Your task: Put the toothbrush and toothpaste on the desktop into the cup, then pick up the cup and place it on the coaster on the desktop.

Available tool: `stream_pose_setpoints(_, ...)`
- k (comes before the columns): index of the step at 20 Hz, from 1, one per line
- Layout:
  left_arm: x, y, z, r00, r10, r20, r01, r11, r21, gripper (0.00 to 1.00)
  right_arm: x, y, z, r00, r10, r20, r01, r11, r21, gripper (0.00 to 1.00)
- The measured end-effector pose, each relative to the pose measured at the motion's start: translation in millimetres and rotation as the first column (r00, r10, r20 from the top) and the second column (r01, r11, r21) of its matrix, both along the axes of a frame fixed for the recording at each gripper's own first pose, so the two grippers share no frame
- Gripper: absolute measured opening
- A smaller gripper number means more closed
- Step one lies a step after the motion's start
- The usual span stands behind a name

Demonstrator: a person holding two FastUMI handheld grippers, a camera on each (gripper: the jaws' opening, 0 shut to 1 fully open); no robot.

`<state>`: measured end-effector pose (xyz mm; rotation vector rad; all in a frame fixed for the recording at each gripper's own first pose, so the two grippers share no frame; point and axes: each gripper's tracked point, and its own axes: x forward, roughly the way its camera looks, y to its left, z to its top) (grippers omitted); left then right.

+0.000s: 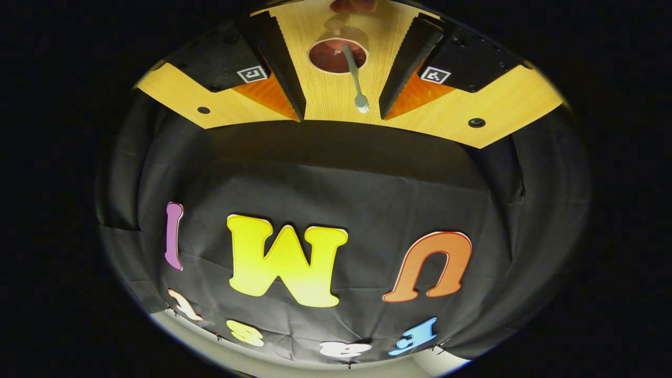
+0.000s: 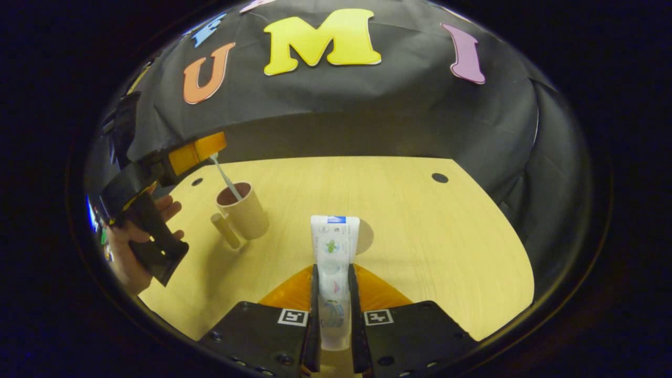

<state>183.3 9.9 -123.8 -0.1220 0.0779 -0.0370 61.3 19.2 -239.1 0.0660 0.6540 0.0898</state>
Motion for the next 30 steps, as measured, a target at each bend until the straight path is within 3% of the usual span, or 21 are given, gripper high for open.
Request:
stream_pose_setpoints(1, -5.3, 3.8, 3.4, 1.000, 0.003, 0.003, -0.003, 1.000, 0.006, 0.90, 3.4, 4.2, 3.5, 1.000, 0.005, 0.013, -0.005, 1.000, 0.005, 0.24)
stream_pose_setpoints(2, -12.8, 8.5, 7.9, 1.000, 0.011, 0.006, -0.011, 1.000, 0.009, 1.00, 7.6, 9.2, 8.1, 1.000, 0.010, 0.026, -0.011, 1.000, 0.013, 0.24)
stream_pose_setpoints(3, -21.8, 13.8, 12.9, 1.000, 0.020, 0.008, -0.020, 1.000, 0.009, 0.90, 12.4, 15.7, 13.2, 0.999, 0.018, 0.039, -0.019, 1.000, 0.021, 0.24)
stream_pose_setpoints(9, -72.0, 45.3, 24.3, 0.997, 0.073, -0.025, -0.072, 0.996, 0.044, 0.90, 63.1, 72.7, 55.4, 0.977, 0.103, 0.186, -0.117, 0.991, 0.064, 0.23)
stream_pose_setpoints(15, -109.2, 64.2, 6.0, 0.991, 0.106, -0.079, -0.102, 0.993, 0.051, 0.90, 123.5, 134.8, 88.0, 0.925, 0.140, 0.353, -0.196, 0.972, 0.129, 0.23)
stream_pose_setpoints(21, -124.4, 79.9, -24.3, 0.979, 0.152, -0.139, -0.150, 0.988, 0.025, 0.90, 156.7, 176.3, 91.0, 0.885, 0.130, 0.448, -0.231, 0.956, 0.179, 0.23)
stream_pose_setpoints(25, -127.6, 88.7, -47.7, 0.967, 0.179, -0.182, -0.183, 0.983, -0.006, 0.90, 171.7, 186.2, 81.0, 0.861, 0.140, 0.489, -0.239, 0.960, 0.145, 0.23)
stream_pose_setpoints(30, -125.9, 92.2, -62.0, 0.963, 0.177, -0.206, -0.181, 0.984, -0.001, 0.90, 175.8, 189.7, 72.5, 0.850, 0.133, 0.509, -0.237, 0.961, 0.144, 0.24)
